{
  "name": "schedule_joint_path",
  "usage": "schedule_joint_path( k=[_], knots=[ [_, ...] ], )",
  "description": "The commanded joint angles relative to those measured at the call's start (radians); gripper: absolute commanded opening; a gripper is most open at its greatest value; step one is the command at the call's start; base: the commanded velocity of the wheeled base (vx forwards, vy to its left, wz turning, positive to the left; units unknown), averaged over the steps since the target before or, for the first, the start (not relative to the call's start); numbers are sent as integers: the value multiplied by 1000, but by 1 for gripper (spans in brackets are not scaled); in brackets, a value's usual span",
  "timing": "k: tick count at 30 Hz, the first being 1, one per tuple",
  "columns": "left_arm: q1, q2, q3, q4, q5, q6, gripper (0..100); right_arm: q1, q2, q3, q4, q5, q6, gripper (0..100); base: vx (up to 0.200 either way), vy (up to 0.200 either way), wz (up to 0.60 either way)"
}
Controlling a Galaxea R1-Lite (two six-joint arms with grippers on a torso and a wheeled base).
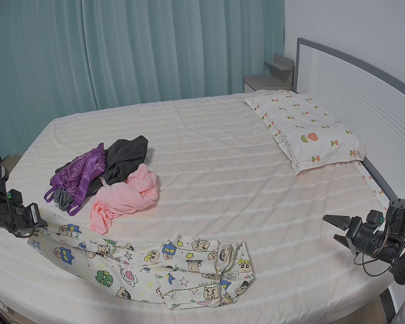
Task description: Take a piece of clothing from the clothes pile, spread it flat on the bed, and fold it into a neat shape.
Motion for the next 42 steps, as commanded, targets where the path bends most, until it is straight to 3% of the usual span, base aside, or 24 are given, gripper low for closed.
schedule_joint_path(
  k=[1,2,3,6,13,18,31,32,42],
  knots=[
    [-295,-65,10,11,176,-195,0,1,-1,18,-18,0,0,100,0,0,0],
    [-413,-62,6,3,231,-269,0,1,-1,18,-18,0,0,100,0,0,0],
    [-413,-62,6,3,231,-269,0,1,-1,18,-18,0,0,100,0,0,0],
    [-634,-42,-4,-18,277,-367,0,1,1,18,-18,0,0,100,0,0,0],
    [-895,163,-120,-67,447,-502,0,4,1,18,-18,0,0,100,0,0,0],
    [-990,254,-197,-115,447,-573,0,4,4,18,-18,0,0,100,0,0,0],
    [-1058,352,-286,-142,441,-600,0,5,4,18,-18,0,0,100,0,0,0],
    [-1061,356,-289,-141,440,-600,100,5,4,18,-18,2,0,100,0,0,0],
    [-1098,356,-264,-130,443,-622,100,5,4,18,-18,0,0,100,0,0,0]
  ],
)
